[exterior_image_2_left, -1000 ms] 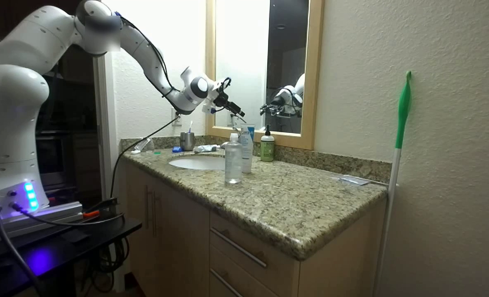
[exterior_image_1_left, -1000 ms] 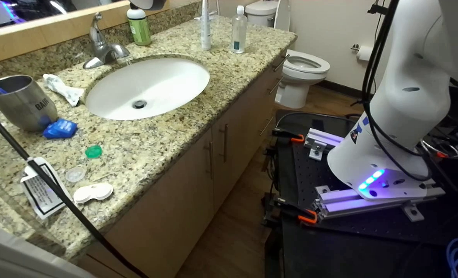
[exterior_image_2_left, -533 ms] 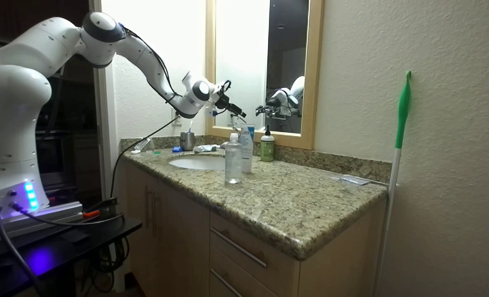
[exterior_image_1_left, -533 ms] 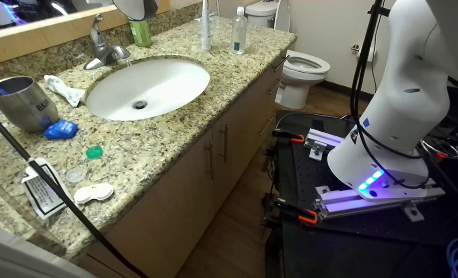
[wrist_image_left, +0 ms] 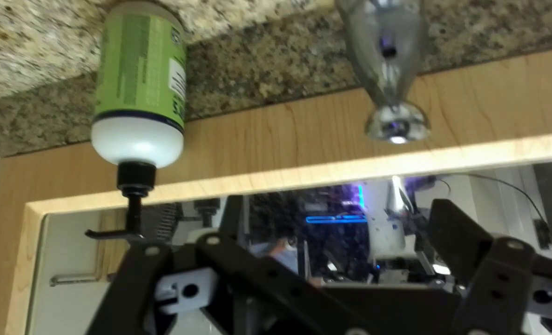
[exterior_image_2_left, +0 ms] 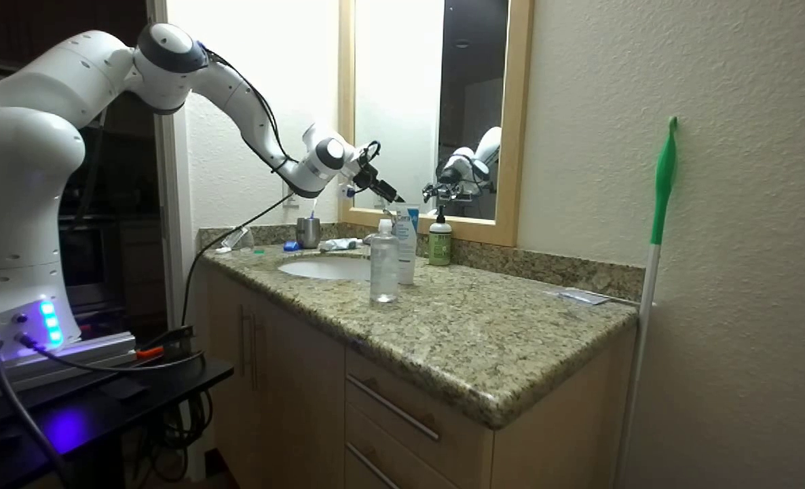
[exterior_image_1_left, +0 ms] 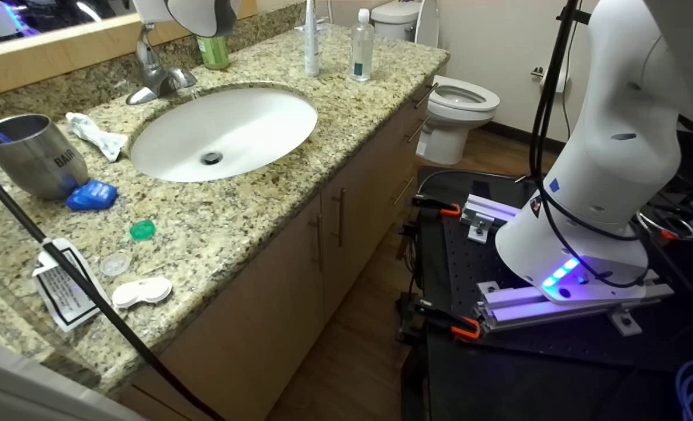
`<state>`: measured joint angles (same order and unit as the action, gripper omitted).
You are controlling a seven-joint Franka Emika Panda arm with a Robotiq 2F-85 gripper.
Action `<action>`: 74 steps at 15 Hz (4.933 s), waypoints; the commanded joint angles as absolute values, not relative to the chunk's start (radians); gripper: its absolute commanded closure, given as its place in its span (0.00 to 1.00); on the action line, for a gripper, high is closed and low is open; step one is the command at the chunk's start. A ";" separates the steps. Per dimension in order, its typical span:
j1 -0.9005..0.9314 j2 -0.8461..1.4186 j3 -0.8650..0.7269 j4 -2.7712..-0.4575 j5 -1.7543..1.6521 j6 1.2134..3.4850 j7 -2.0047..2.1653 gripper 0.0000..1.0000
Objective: Turn off the faucet
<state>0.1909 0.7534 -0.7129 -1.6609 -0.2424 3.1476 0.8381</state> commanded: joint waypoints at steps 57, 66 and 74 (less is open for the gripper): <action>-0.122 0.680 -0.332 -1.562 0.066 2.723 0.596 0.00; -0.206 0.649 -0.205 -1.532 0.246 2.768 0.447 0.00; -0.170 0.660 -0.256 -1.532 0.215 2.781 0.485 0.00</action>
